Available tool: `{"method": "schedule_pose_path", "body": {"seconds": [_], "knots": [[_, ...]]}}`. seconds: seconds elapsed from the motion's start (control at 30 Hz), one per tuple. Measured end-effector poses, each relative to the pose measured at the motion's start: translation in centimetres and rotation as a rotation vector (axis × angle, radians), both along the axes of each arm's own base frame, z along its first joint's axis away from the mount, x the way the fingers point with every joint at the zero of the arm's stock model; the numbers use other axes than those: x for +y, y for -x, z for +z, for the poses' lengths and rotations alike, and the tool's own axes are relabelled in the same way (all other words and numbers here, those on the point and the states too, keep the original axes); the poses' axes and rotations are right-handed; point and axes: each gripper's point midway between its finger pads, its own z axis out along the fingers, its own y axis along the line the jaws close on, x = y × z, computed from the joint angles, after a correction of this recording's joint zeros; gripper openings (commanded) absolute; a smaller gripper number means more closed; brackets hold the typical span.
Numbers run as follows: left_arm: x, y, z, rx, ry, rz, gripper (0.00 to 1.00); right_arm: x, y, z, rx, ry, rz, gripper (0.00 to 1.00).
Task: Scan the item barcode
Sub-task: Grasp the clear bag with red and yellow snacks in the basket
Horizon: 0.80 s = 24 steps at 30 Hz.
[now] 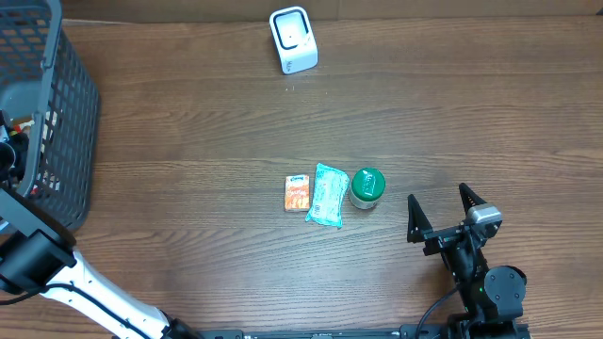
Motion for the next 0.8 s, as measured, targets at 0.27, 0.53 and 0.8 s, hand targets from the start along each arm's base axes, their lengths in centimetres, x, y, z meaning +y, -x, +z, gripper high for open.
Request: {"method": "schedule_pose_path", "body": {"seconds": [0.27, 0.53, 0.8], "knots": [[0.3, -1.3, 6.9, -0.164, -0.05, 0.071, 0.04, 0.0, 0.0, 0.0, -0.001, 0.0, 0.0, 1.0], [-1.7, 0.4, 26.3, -0.513, -0.257, 0.142, 0.04, 0.0, 0.0, 0.0, 0.0, 0.0, 0.0, 1.0], [-12.8, 2.7, 33.9, -0.673, -0.072, 0.036, 0.04, 0.0, 0.0, 0.0, -0.001, 0.001, 0.0, 1.0]]}}
